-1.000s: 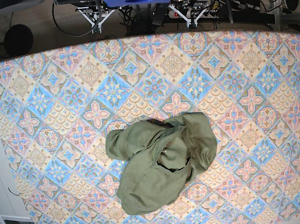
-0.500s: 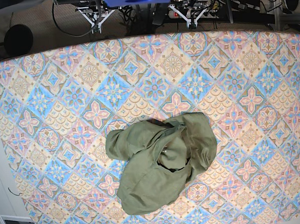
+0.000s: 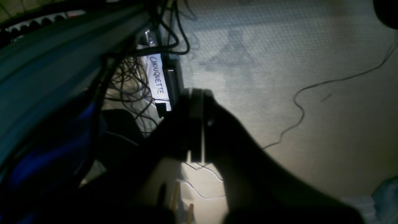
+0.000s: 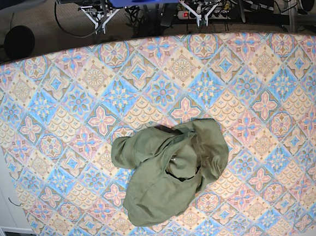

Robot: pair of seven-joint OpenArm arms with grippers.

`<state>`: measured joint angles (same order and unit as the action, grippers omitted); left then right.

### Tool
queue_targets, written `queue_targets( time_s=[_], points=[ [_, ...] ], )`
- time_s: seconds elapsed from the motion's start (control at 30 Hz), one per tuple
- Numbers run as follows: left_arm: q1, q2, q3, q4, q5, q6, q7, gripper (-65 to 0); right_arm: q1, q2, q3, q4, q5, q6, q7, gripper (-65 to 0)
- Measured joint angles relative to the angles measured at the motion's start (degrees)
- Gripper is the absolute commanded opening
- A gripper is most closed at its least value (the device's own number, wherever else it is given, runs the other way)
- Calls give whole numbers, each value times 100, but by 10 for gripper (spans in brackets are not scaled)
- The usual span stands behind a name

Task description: Layout the t-shirt on the table in an organized manner, then fold the t-shirt properly

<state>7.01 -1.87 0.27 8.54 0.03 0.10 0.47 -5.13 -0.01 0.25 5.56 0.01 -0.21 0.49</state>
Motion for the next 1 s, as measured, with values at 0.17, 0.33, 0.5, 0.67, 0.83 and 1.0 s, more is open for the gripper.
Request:
queue_targets(
  time_s=[0.17, 0.33, 0.5, 0.67, 0.83, 1.0],
  points=[
    [227, -181, 2, 0, 4, 13, 24, -650, -656, 87, -13, 758, -4, 37, -109, -650],
    [492, -439, 0, 249, 24, -9, -13, -650, -1231, 339, -15, 1506, 4, -7, -105, -650],
    [1255, -739, 2, 1486, 20, -2, -7, -650, -1875, 433, -15, 2420, 4, -7, -72, -650],
    [2127, -957, 2, 2828, 20, 2, 63, -650, -2745, 695, 96, 3582, 2, 22, -164, -650],
    [2997, -1025, 31, 4269, 24, -42, 55, -650, -3346, 811, 1054, 4874, -4, -11, -76, -650],
    [3853, -1152, 35, 5668, 17, -33, 101, -650, -4068, 743, 1298, 6078, -11, 42, -358, -650]
  ],
)
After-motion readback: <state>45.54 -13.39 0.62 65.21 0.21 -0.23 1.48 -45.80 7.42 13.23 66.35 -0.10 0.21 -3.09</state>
